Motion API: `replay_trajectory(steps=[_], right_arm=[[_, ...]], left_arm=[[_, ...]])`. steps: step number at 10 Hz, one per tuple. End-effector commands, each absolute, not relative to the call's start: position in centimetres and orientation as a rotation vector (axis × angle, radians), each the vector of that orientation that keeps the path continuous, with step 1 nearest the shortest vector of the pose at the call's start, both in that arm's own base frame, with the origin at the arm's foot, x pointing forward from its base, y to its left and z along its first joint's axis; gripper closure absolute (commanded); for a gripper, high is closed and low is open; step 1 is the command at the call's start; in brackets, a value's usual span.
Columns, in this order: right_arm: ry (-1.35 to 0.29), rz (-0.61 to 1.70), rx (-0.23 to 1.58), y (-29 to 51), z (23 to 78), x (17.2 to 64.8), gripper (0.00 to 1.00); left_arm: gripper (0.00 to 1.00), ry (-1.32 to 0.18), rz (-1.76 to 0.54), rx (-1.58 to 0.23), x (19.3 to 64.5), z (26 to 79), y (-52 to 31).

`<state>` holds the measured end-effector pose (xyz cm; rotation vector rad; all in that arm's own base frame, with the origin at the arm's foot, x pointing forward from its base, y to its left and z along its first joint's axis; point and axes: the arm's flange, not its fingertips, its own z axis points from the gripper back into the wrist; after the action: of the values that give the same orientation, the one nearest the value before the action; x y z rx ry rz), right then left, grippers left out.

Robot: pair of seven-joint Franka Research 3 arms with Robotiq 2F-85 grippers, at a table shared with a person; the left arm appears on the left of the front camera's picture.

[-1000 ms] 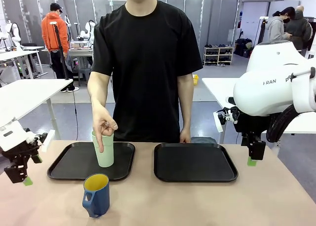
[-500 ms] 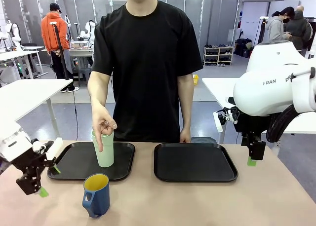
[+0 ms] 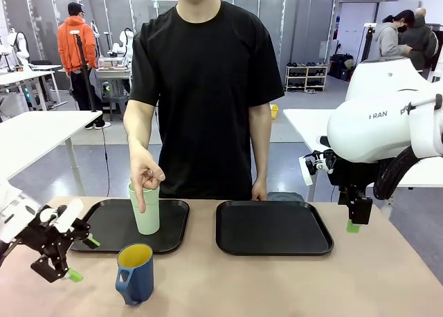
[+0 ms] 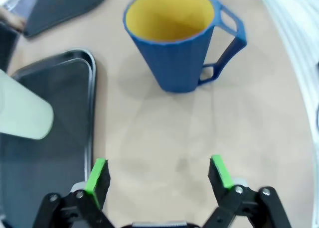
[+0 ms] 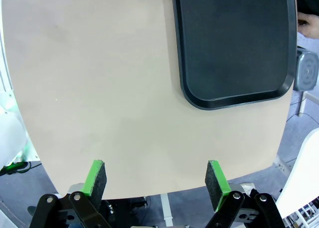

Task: Sort and store the cups by type.
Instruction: Pick up the Handle plastic cup and place it into the empty Flat Tray.

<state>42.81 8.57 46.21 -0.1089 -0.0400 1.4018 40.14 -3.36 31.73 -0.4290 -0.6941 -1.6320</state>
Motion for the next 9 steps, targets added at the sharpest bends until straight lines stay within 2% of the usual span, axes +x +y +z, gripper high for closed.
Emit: replay_trajectory(steps=[1, 4, 9], right_arm=[[-0.030, 1.397, -0.115, 8.5, 46.4, 42.8, 0.00], [-0.030, 1.397, -0.115, 8.5, 46.4, 42.8, 0.00], [-0.030, 1.397, -0.115, 8.5, 46.4, 42.8, 0.00]], left_arm=[[0.00, -0.823, -1.633, -0.567, 40.1, 29.2, -2.7], [0.00, -0.924, -1.572, -0.661, 41.4, 28.3, -3.0], [0.00, -0.981, -1.503, -0.787, 42.8, 27.6, -3.8]])
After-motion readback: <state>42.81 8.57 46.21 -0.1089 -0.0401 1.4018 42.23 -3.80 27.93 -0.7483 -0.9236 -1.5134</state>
